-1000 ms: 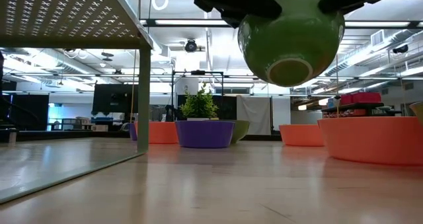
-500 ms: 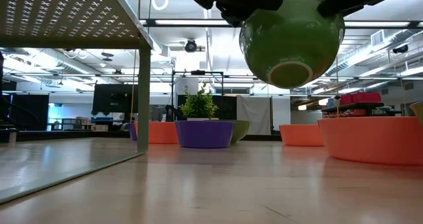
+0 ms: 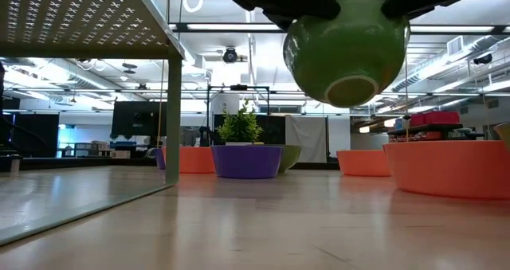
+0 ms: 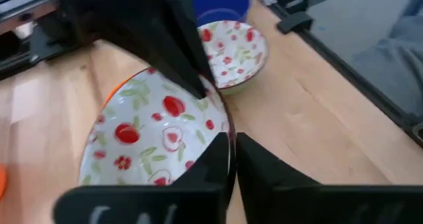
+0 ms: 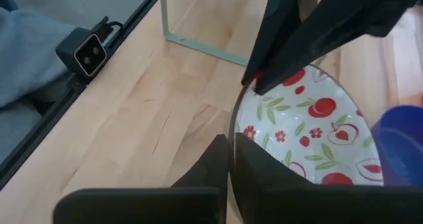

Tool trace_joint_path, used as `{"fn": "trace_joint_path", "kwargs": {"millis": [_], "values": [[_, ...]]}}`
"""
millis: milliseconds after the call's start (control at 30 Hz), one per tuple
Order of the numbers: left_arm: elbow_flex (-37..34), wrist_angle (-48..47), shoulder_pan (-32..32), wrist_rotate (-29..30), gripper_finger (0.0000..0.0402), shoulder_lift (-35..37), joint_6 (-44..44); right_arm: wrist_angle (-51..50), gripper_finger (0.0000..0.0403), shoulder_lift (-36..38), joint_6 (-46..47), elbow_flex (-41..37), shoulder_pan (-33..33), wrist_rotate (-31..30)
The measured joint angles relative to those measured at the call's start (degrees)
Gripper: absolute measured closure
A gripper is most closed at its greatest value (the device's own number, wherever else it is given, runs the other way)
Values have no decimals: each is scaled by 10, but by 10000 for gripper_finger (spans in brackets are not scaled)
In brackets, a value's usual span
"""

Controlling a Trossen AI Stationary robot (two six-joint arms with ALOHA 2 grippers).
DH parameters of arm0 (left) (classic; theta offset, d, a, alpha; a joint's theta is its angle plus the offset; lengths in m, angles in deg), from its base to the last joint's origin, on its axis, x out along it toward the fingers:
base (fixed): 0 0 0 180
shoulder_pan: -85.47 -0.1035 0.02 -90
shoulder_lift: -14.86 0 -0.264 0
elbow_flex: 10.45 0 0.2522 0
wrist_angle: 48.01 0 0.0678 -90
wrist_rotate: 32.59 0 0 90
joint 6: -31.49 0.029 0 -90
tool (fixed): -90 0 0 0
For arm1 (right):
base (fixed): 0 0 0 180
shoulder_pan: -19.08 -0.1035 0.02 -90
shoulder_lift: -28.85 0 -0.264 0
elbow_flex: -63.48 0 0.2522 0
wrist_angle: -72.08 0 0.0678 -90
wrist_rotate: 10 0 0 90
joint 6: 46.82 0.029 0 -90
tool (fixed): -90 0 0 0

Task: Pick & Place Mini bowls
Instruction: Put the white bowl on the shelf

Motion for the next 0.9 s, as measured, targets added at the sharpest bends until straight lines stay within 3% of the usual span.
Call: {"fn": "trace_joint_path", "kwargs": {"millis": [300, 433, 567, 700, 800, 900], "values": [[-2, -20, 16, -5, 391, 0, 1, 73, 331, 1, -22, 1, -1, -6], [20, -73, 42, 59, 391, 0, 3, 102, 293, 26, -32, 2, -17, -2], [101, -176, 89, 161, 391, -1, 4, 98, 273, 77, -29, 2, -50, -1], [207, -322, 155, 218, 391, -1, -17, 102, 271, 113, -28, 2, -91, -8], [286, -416, 206, 244, 391, 1, -84, 99, 271, 117, -34, 2, -122, -45], [346, -531, 254, 272, 391, 1, -205, 95, 271, 112, -36, 2, -140, -70]]}}
